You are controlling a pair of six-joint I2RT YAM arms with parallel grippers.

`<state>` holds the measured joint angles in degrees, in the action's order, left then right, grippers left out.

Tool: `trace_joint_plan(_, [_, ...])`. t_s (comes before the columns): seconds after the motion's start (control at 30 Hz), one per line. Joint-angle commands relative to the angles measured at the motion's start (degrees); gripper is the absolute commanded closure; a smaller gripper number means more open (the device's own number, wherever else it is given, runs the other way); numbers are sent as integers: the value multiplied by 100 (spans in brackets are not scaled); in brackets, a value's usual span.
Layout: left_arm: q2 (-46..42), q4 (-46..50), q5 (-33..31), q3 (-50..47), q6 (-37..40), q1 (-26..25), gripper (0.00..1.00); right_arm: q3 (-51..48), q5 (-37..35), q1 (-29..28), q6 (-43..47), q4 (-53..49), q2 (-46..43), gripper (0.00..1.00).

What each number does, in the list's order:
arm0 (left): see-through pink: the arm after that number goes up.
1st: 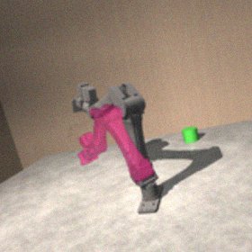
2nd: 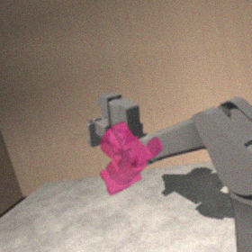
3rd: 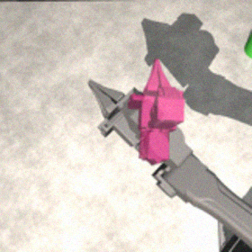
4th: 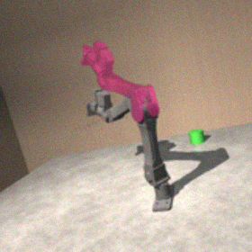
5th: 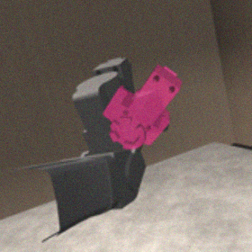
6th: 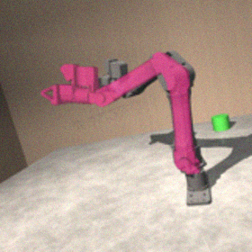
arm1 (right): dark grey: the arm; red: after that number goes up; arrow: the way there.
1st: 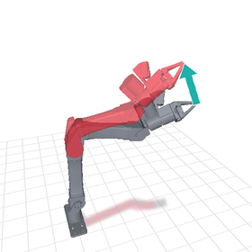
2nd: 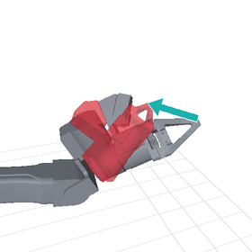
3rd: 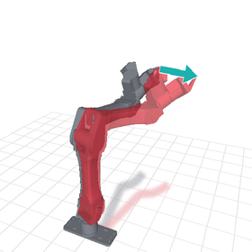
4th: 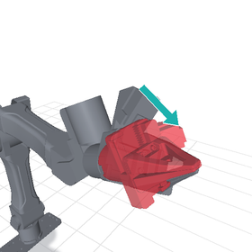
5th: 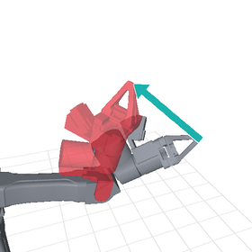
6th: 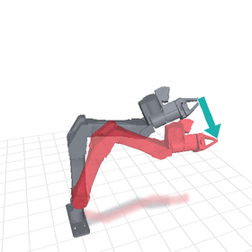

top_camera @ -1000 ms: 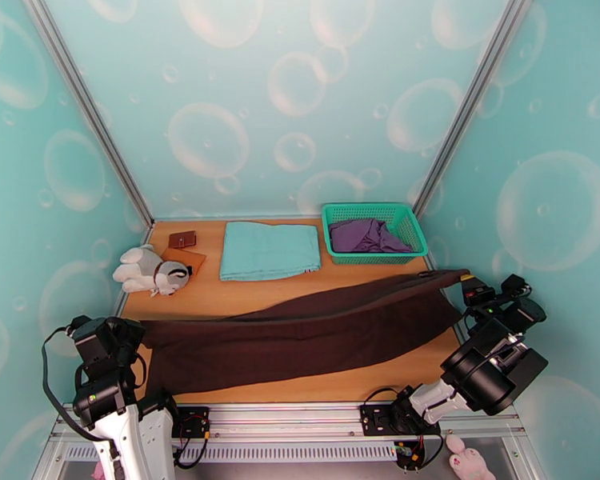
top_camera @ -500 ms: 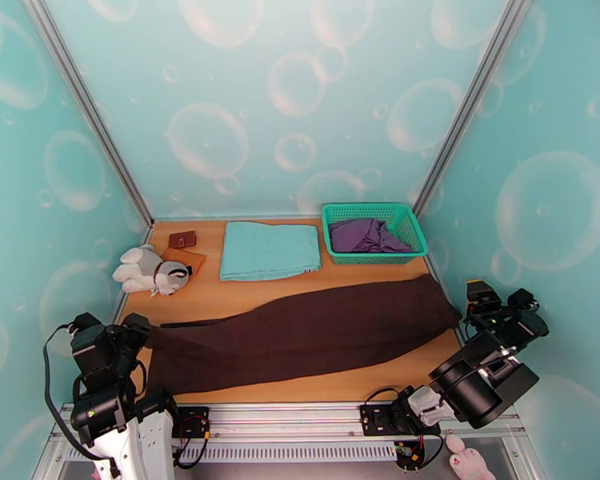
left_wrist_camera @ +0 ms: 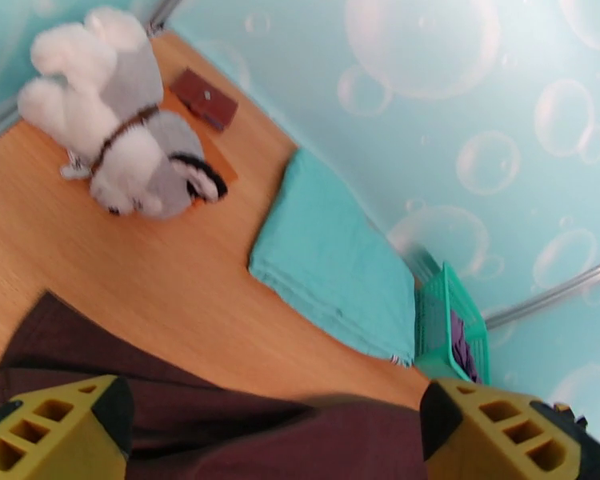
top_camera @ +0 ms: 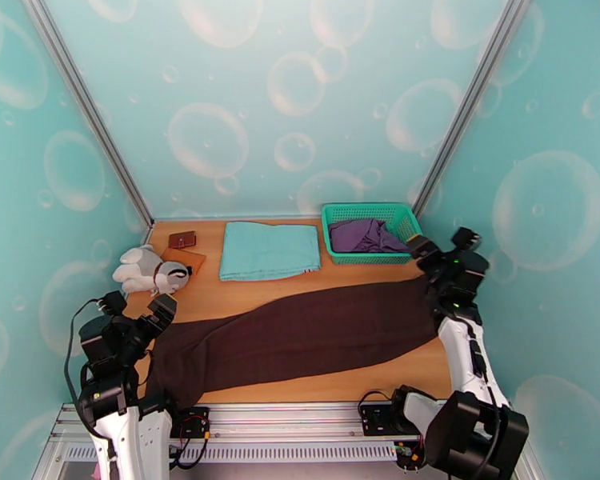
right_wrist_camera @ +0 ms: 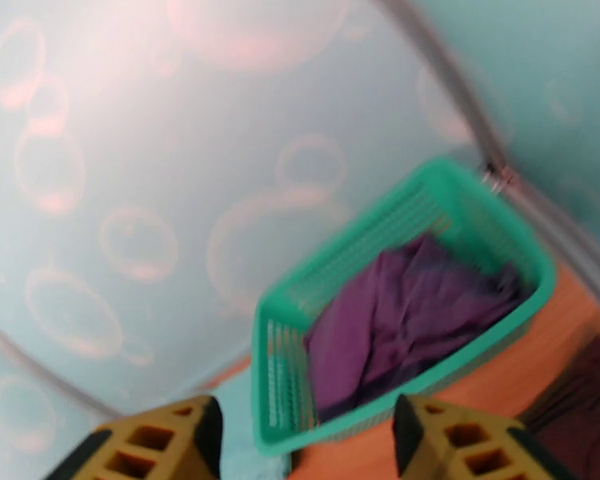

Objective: Fold and stack the trousers

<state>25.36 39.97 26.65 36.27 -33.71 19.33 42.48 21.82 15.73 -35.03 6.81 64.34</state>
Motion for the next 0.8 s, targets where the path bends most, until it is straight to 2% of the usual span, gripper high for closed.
trace_joint_plan(0.0, [-55, -480, -9, 12, -253, -480, 1, -339, -996, -1073, 525, -871, 282, 40])
trace_joint_plan(0.07, [194, -536, -388, -82, -405, -1105, 1, -333, -1247, -1672, 614, -1087, 520, 41])
trace_joint_plan(0.13, [539, -697, -1152, -233, -706, -2162, 1, -394, -1285, -2203, 634, -1155, 796, 41])
trace_joint_plan(0.2, [1131, -870, -2401, -315, -1055, -3638, 1, -503, -1239, -2696, 536, -1106, 1034, 42])
trace_joint_plan(0.27, [1878, -694, -3705, -159, -1426, -4864, 1, -723, -1129, -2981, 348, -781, 1131, 41])
trace_joint_plan(0.3, [2306, -493, -4222, -17, -1657, -5312, 1, -804, -1046, -3053, 258, -692, 1169, 42])
trace_joint_plan(0.33, [2613, -276, -4538, 81, -1842, -5513, 1, -872, -1011, -3119, 203, -634, 1185, 42])
trace_joint_plan(0.4, [3072, -185, -4844, 48, -2287, -5656, 1, -994, -985, -3238, 121, -583, 1252, 42])
trace_joint_plan(0.5, [3515, -252, -4847, -198, -2808, -5555, 1, -1141, -855, -3362, 66, -533, 1431, 43])
trace_joint_plan(0.6, [3392, -599, -4840, -658, -3181, -5520, 1, -1104, -1035, -3490, 135, -818, 1621, 43])
trace_joint_plan(0.7, [3261, -449, -4678, -997, -3581, -5067, 1, -1089, -1155, -3465, 214, -1020, 1838, 42])
trace_joint_plan(0.77, [3155, -298, -4810, -1143, -3666, -4834, 1, -1143, -1202, -3417, 222, -1005, 1917, 42])
